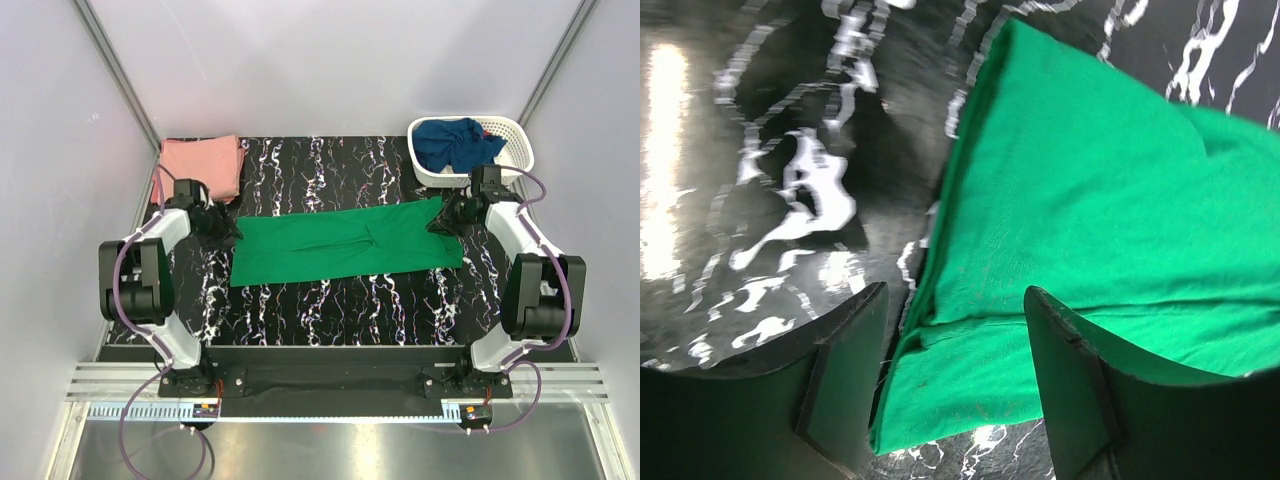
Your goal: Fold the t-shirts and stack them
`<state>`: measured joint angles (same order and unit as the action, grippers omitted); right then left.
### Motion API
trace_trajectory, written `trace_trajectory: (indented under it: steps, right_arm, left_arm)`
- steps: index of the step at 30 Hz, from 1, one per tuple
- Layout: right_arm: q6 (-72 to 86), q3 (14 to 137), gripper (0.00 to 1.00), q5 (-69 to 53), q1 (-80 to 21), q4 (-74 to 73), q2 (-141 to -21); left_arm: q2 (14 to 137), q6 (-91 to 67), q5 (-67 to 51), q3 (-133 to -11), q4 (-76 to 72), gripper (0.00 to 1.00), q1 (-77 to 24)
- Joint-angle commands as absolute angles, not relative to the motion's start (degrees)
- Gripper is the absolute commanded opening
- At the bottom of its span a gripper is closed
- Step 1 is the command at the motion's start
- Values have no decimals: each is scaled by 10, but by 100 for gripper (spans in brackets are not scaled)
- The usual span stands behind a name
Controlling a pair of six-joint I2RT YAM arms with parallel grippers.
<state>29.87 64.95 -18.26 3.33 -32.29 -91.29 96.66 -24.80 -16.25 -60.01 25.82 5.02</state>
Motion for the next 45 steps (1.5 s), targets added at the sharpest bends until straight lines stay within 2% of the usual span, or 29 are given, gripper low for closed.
trace_trajectory:
  steps: [1, 5, 9, 12, 13, 15, 16, 25, 31, 37, 42, 43, 44, 45]
  right_arm:
    - [304, 676, 18, -218, 32, -294, -922]
    - [294, 671, 19, -214, 32, -299, -924]
    - [279, 664, 20, -199, 32, -311, -915]
    - [272, 654, 20, -194, 32, -307, -904]
    - [270, 654, 21, -193, 32, -308, -901]
    - [267, 654, 21, -192, 32, -309, -904]
    - [264, 655, 20, -192, 32, -312, -908]
    - [285, 607, 17, -168, -13, -268, -951]
    - [297, 642, 14, -99, -65, -275, -992]
    - [308, 706, 13, -105, -97, -262, -1057]
    - [310, 758, 13, -69, -145, -290, -1107]
    - [316, 758, 13, -69, -148, -284, -1112]
    - [317, 760, 13, -67, -148, -283, -1118]
    - [316, 763, 13, -66, -149, -283, -1123]
  left_arm:
    - [988, -221, -187, -622, 228, 61, 36]
    - [1019, -217, -121, -649, 258, 60, 18]
    - [1042, -224, -76, -664, 275, 46, 15]
    - [1047, -232, -68, -666, 274, 27, 15]
    - [1051, -234, -68, -668, 279, 13, 14]
    - [1063, -237, -69, -672, 287, 1, 15]
    - [1066, -238, -66, -674, 293, 0, 14]
    - [986, -266, 25, -579, 323, 0, 35]
    - [916, -304, 18, -500, 336, 0, 110]
    - [796, -359, 28, -418, 337, 0, 180]
    - [759, -366, 82, -414, 362, 1, 202]
    - [763, -369, 88, -424, 377, 7, 204]
    - [766, -372, 94, -430, 381, 30, 208]
    - [772, -374, 98, -435, 387, 38, 209]
